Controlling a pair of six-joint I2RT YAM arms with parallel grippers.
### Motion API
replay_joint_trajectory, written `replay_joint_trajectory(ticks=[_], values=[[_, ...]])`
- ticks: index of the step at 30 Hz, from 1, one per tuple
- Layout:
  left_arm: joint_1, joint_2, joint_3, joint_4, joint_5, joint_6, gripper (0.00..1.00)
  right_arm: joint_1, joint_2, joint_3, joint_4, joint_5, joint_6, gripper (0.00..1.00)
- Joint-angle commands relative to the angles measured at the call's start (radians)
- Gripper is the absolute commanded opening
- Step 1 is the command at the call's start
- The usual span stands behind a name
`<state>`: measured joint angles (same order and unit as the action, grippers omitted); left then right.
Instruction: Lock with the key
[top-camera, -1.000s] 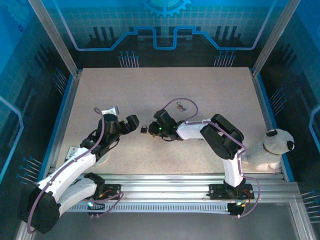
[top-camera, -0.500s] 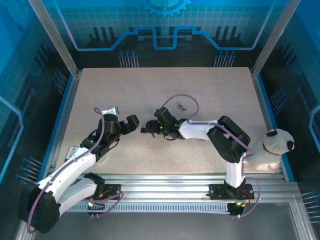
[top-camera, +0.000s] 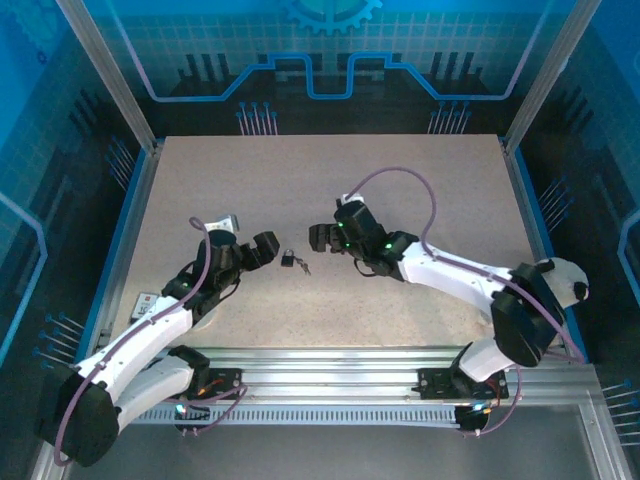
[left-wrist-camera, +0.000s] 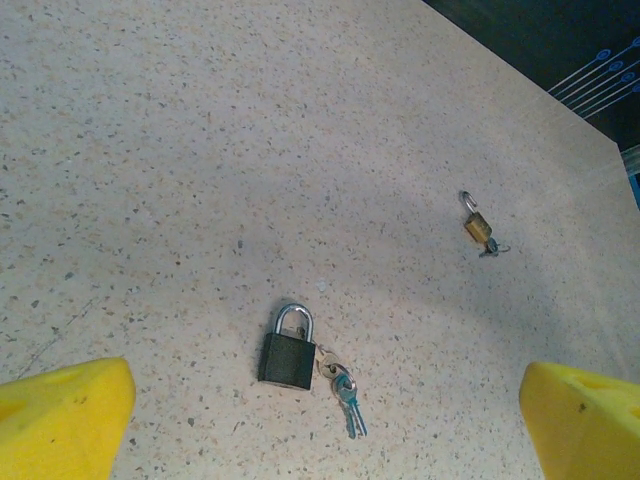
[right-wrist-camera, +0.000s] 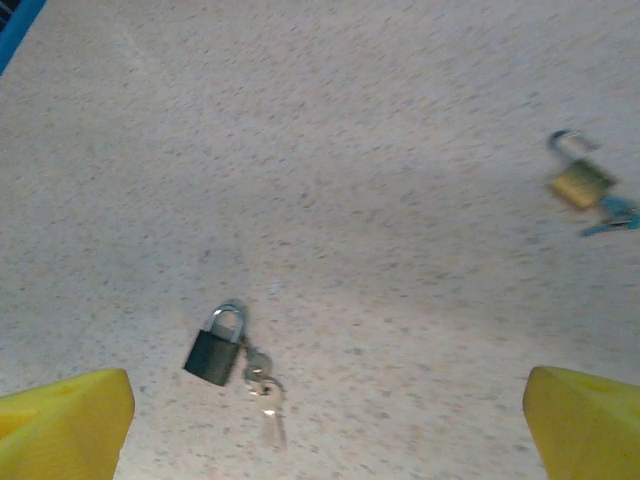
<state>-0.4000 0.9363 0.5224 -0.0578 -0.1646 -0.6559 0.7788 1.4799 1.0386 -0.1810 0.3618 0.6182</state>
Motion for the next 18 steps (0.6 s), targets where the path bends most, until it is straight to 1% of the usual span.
replay_joint_trajectory(ticks=[1,6,11,14,18], values=[[-0.015,-0.001,-0.018,0.055,-0.005,-0.007,0.99,-0.045,-0.106,-0.032,-0.161,0.094,-0.073,1.0],[-0.039,0.002,-0.031,0.086,-0.028,0.007,0.99,-0.138,-0.285,-0.134,-0.236,0.09,-0.09,1.0],[-0.085,0.002,-0.019,0.095,-0.075,0.011,0.99,-0.271,-0.453,-0.279,-0.27,-0.014,-0.084,1.0],[-0.129,0.007,-0.018,0.085,-0.137,0.016,1.0,-0.305,-0.507,-0.328,-0.299,-0.018,-0.072,1.0],[-0.166,0.008,-0.029,0.092,-0.204,0.024,0.99,-0.324,-0.523,-0.381,-0.308,-0.022,-0.058,1.0]])
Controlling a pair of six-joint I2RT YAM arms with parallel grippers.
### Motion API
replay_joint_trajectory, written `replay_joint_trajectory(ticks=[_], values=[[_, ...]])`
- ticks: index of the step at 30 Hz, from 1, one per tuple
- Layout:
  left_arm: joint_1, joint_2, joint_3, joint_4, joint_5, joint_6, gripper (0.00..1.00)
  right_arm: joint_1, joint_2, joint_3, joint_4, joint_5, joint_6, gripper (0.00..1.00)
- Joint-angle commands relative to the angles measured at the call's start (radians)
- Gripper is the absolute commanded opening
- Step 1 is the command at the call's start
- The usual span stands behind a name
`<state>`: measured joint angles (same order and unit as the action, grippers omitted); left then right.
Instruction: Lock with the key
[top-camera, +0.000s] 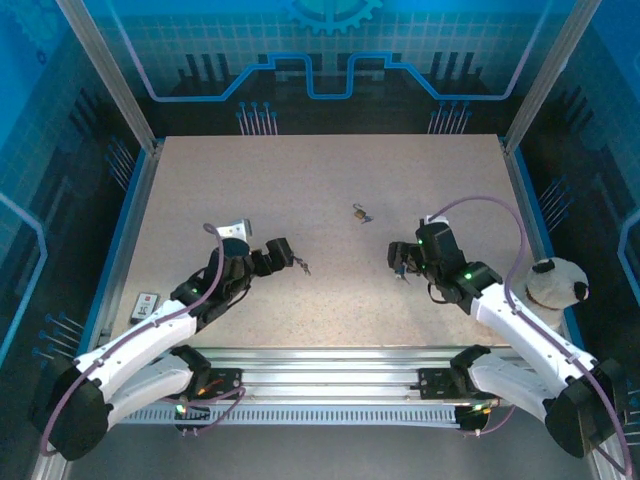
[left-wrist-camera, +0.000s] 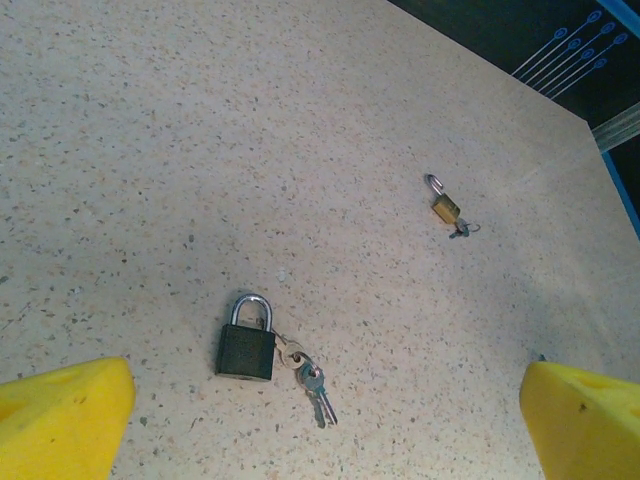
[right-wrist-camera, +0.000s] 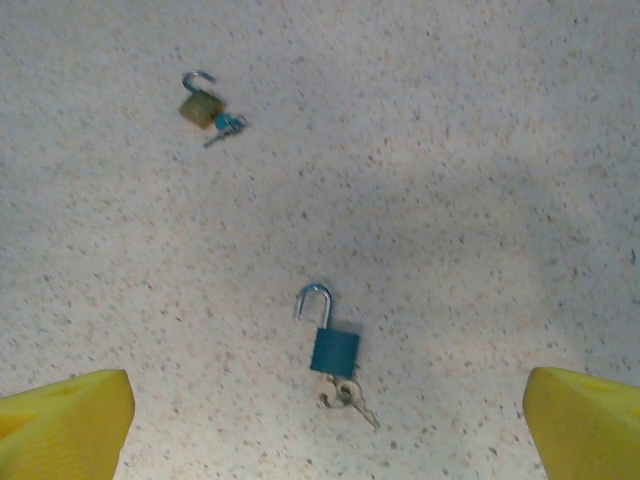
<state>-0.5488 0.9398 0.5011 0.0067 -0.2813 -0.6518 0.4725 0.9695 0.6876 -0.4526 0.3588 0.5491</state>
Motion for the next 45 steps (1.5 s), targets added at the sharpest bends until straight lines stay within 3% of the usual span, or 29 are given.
replay_joint_trajectory(ticks=[1,8,15,22,45], values=[[-0.017,0.0,-0.011,0.029,-0.096,0.019,0.99,-0.021,-0.009,-0.044,-0.031,-0.025,0.016,1.0],[-0.017,-0.023,-0.047,0.091,-0.095,0.008,0.99,-0.031,0.071,-0.073,0.005,-0.046,0.016,0.92],[-0.016,-0.015,-0.077,0.134,-0.092,-0.019,0.99,-0.031,0.15,-0.083,0.07,-0.064,0.003,0.75],[-0.017,-0.02,-0.104,0.147,-0.112,-0.028,0.99,-0.021,0.261,-0.057,0.108,-0.077,-0.01,0.66],[-0.016,-0.084,-0.139,0.115,-0.121,-0.053,0.99,0.016,0.473,0.035,0.129,-0.013,-0.025,0.49]])
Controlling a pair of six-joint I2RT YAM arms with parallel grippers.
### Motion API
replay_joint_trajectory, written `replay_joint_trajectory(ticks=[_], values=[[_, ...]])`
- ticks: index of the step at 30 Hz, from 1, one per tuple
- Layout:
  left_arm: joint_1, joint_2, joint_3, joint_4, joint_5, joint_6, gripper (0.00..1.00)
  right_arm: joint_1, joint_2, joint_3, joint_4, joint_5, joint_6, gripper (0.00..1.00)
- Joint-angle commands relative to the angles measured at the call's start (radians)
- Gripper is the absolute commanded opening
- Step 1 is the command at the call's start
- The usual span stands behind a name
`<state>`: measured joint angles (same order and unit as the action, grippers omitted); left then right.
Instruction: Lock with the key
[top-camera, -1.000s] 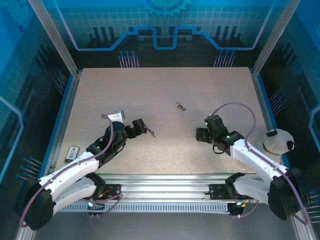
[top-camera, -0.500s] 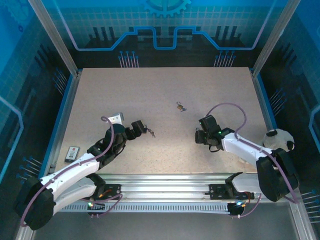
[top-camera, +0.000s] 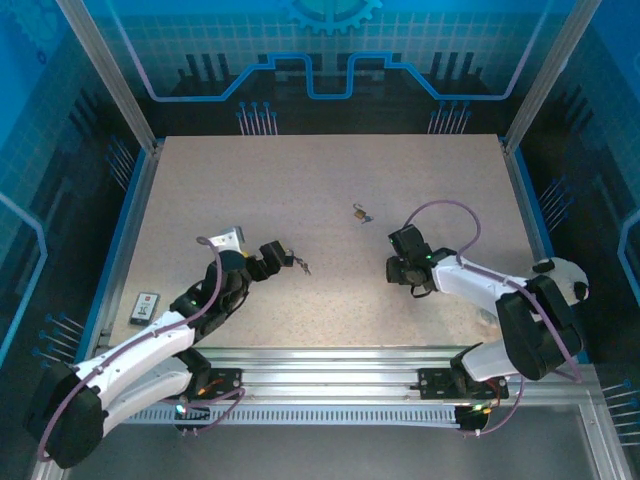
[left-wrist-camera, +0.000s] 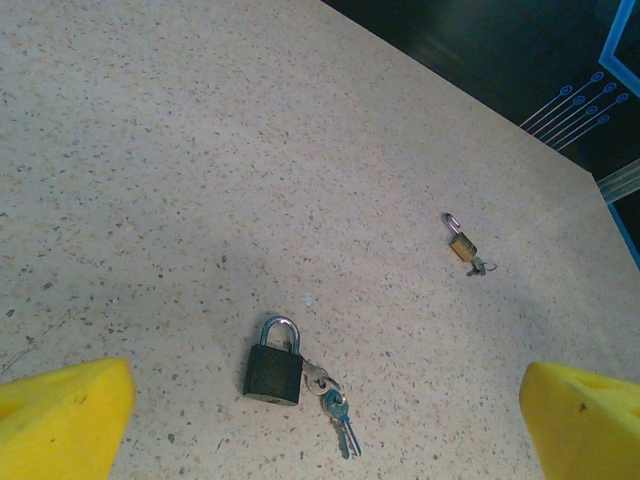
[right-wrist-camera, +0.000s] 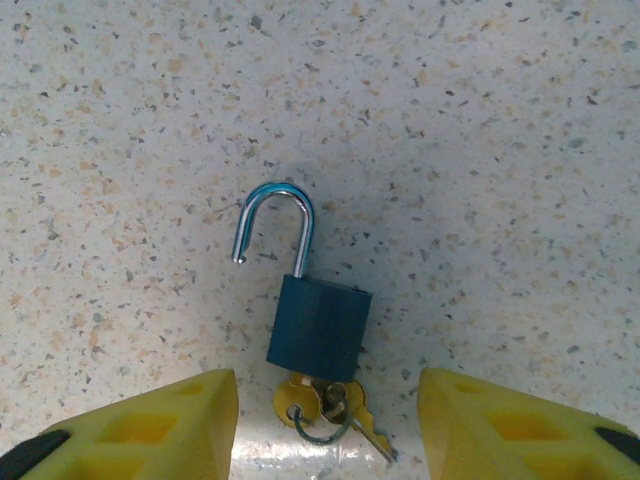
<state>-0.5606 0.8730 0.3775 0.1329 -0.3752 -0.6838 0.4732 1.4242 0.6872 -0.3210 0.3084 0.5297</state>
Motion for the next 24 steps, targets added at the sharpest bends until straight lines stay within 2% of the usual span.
replay_joint_trajectory(ticks=[1,24], values=[[-0.005,-0.019,-0.015,-0.013,-0.026,-0.022,0.99,0.017,0.022,0.038,-0.004,0.046,-0.004,0.49],[-0.005,-0.047,-0.019,-0.036,-0.025,-0.022,0.99,0.022,0.14,0.086,-0.02,0.078,0.018,0.45]])
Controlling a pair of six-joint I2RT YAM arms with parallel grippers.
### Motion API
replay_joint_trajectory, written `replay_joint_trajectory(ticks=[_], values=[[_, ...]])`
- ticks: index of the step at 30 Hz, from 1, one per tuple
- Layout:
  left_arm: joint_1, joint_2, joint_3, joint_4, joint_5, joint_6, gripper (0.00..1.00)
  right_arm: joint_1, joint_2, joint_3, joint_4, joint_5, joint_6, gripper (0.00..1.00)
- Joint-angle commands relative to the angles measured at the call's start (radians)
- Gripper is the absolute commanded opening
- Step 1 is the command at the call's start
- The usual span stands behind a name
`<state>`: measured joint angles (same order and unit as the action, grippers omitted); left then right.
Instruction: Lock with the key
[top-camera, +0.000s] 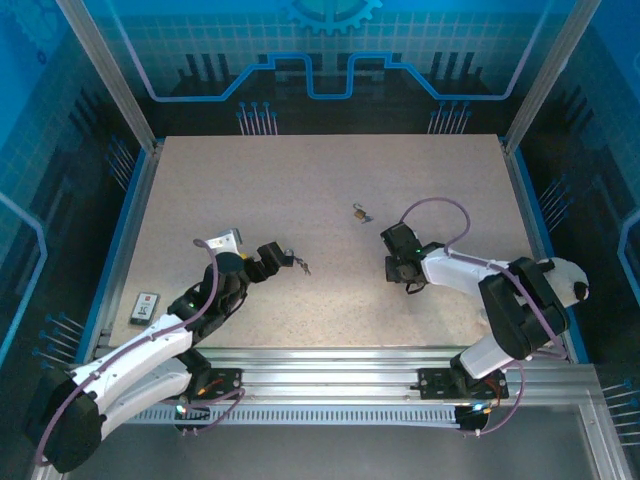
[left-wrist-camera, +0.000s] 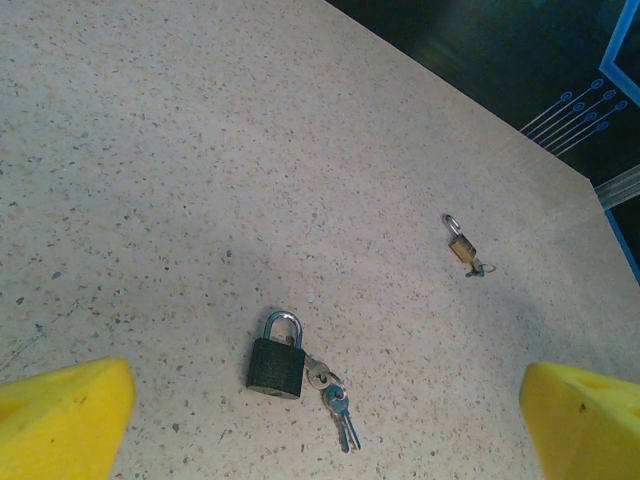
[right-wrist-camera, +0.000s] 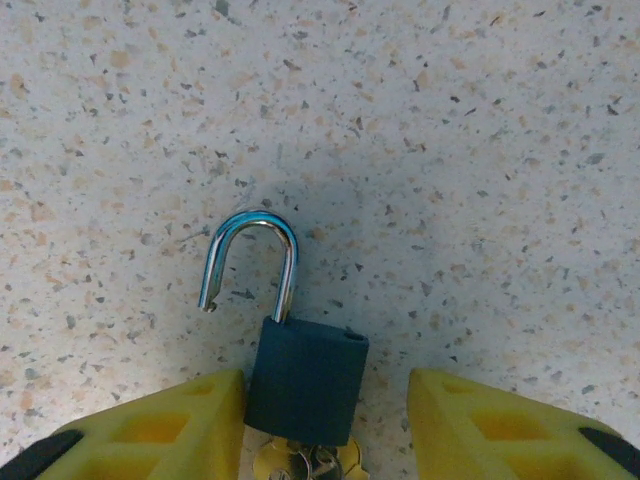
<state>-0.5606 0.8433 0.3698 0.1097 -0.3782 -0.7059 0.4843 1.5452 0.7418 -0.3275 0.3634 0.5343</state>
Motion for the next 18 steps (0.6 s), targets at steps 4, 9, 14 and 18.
replay_joint_trajectory(ticks=[4,9,14,18], values=[[-0.004,-0.021,-0.012,-0.013,-0.025,0.0,0.99,0.012,0.037,0.039,-0.015,0.024,0.013,0.44],[-0.004,-0.021,-0.013,-0.011,-0.025,0.001,0.99,0.017,0.058,0.047,-0.02,0.037,0.014,0.43],[-0.007,-0.021,-0.012,-0.011,-0.025,0.003,0.99,0.022,0.071,0.054,-0.031,0.058,0.018,0.43],[-0.007,-0.024,-0.012,-0.013,-0.028,0.003,0.99,0.03,0.085,0.064,-0.044,0.074,0.023,0.42]])
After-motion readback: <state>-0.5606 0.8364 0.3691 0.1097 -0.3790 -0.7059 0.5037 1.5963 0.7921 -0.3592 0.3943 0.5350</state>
